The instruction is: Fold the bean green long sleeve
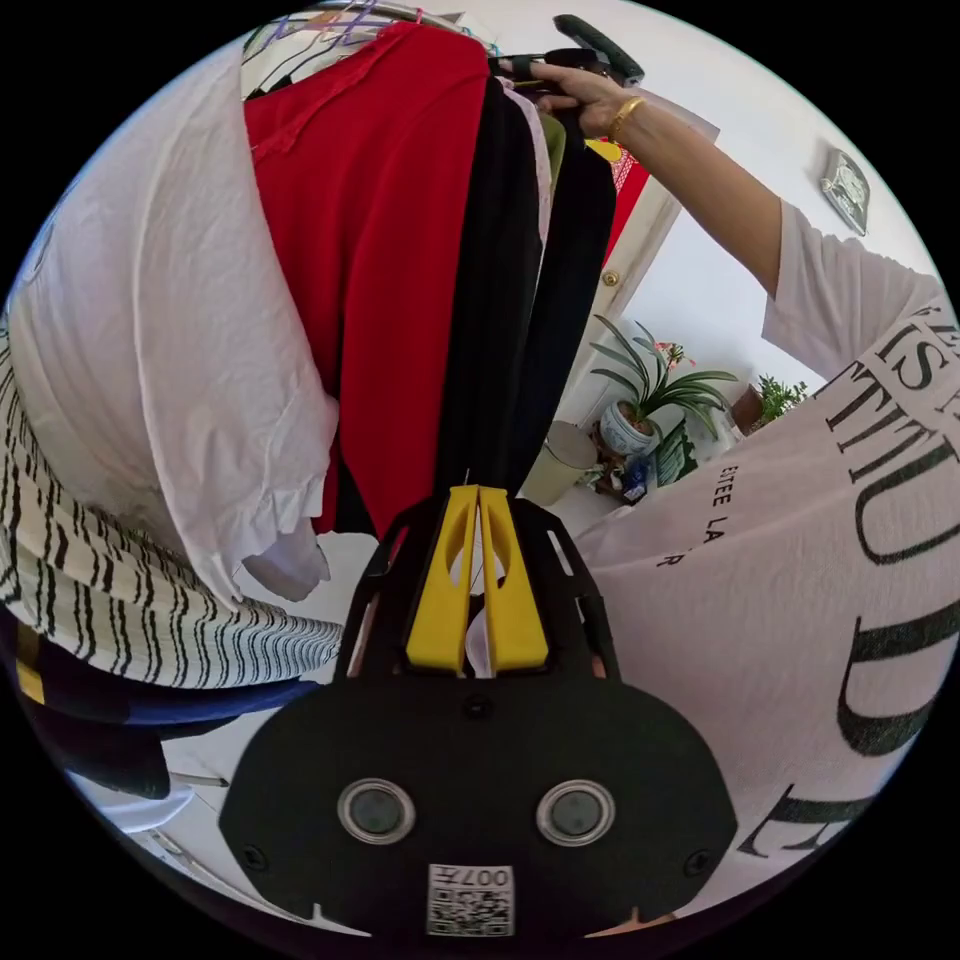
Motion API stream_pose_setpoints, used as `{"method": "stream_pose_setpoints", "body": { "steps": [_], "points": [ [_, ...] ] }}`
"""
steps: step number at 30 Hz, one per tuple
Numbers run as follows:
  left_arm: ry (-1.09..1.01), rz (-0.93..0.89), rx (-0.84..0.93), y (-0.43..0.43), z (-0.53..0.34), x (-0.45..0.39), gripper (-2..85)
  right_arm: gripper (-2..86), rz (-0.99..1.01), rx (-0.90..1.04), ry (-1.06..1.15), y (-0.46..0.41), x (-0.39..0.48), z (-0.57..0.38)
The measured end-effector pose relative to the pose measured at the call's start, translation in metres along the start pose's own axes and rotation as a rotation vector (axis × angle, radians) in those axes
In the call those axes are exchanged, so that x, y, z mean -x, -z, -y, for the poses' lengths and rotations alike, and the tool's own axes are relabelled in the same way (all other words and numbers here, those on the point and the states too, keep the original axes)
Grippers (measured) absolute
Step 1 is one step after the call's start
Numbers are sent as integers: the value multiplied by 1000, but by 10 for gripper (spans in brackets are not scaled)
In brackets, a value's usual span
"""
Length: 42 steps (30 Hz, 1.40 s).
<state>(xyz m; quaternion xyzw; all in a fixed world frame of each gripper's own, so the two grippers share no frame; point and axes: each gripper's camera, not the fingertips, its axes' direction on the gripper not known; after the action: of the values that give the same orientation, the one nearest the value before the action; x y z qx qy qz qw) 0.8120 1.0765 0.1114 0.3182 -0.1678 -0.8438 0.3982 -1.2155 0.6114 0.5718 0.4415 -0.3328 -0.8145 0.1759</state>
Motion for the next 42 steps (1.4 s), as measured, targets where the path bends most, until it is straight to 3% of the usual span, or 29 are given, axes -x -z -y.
{"method": "stream_pose_setpoints", "body": {
  "steps": [6, 21, 28, 34, 42],
  "points": [
    [61, 26, 2, 11, -34, 7, -10, 0, 146, -11, -83, 26, -44, 40],
    [32, 6, 36, 5, -79, -13, -10, -1, 148, 19, -80, 88, -111, 210],
    [14, -11, 21, 4, -110, -32, -9, 1, 189, 77, -176, 96, -181, 205],
    [-157, -56, -38, 5, -108, -70, 16, -1, 265, -81, -281, 195, -238, 147],
    [-515, -217, -158, -9, -45, -163, 65, -2, 186, -242, -409, 420, -281, 83]
  ]
}}
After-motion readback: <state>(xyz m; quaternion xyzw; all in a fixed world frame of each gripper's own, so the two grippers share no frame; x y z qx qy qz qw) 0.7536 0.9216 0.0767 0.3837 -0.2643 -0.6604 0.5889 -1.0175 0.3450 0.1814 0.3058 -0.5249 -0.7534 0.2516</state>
